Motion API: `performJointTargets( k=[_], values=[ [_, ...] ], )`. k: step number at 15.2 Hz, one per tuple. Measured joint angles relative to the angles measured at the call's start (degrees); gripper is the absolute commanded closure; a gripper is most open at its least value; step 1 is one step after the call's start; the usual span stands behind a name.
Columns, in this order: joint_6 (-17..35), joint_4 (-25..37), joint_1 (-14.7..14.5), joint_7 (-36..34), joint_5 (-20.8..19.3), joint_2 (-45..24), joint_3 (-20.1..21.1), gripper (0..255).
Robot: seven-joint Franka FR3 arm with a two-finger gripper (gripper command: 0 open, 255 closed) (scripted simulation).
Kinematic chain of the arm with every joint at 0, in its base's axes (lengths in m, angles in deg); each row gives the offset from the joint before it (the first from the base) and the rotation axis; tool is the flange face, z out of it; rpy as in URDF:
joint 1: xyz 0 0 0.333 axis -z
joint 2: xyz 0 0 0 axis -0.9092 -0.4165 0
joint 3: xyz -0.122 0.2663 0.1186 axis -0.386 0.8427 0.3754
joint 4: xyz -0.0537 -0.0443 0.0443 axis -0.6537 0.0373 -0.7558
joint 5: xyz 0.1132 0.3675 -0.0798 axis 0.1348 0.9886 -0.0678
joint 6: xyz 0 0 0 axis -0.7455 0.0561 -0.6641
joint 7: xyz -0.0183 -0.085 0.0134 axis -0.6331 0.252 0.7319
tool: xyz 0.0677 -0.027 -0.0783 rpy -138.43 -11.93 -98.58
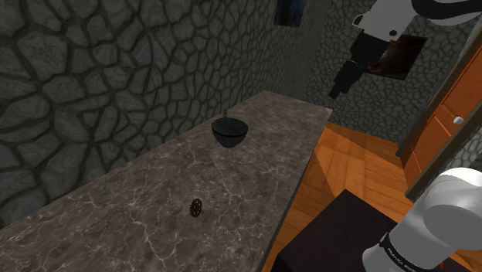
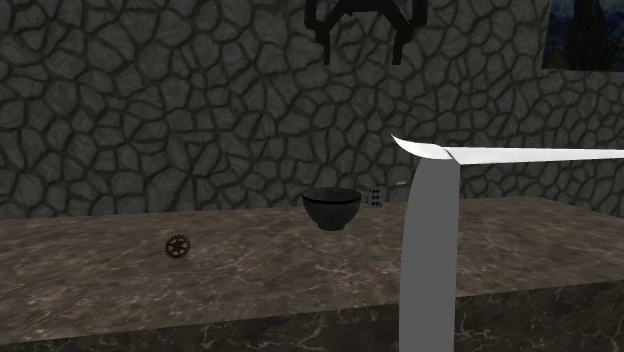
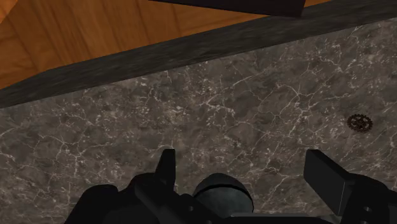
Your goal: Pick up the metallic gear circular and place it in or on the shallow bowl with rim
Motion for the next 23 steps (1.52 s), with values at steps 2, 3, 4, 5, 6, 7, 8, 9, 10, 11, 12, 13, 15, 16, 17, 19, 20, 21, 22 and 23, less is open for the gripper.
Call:
performJointTargets(
  k=[2,3,4,5,6,7,8,9,10,11,12,13,15,16,17,19,20,21,22,23],
  values=[
    [0.46,-0.2,-0.15,-0.52,0.35,-0.47,0.46,0],
    [1.36,-0.65,-0.34,-1.16,0.83,-1.27,1.04,0],
    [2.19,-1.36,-0.59,-1.98,1.41,-1.76,1.76,0],
    [3.04,-1.57,-0.79,-2.67,1.94,-2.82,2.37,0],
    [3.99,-1.85,-1.16,-3.85,2.71,-3.86,3.44,0],
    [5.34,-2.27,-1.39,-4.63,3.31,-5.21,4.18,0],
    [6.37,-3.2,-1.71,-5.49,3.97,-5.72,4.95,0],
    [7.52,-3.5,-1.97,-6.33,4.57,-6.94,5.73,0],
    [8.38,-3.25,-2.21,-7.18,5.13,-8.42,6.51,0],
    [9.26,-3.44,-2.57,-8.22,5.8,-9.45,7.43,0],
    [10.58,-3.66,-2.83,-9.09,6.39,-10.91,8.28,0],
    [11.55,-3.53,-3.02,-9.79,6.87,-12.37,8.94,0],
    [13.55,-3.56,-3.53,-11.38,7.9,-15.0,10.41,0],
    [14.85,-3.16,-3.66,-12.09,8.28,-17.03,11.14,0],
    [15.76,-2.97,-3.92,-12.91,8.73,-18.45,11.88,0],
    [18.13,-2.51,-4.52,-14.9,9.61,-21.83,13.71,0],
    [19.18,-1.89,-4.77,-15.92,9.91,-23.73,14.6,0],
    [19.63,-0.9,-4.95,-16.84,10.12,-25.46,15.29,0],
    [20.93,-1.09,-5.23,-17.57,10.49,-26.88,15.98,0],
    [21.95,-0.16,-5.44,-18.63,10.57,-29.04,16.84,0]
  ],
)
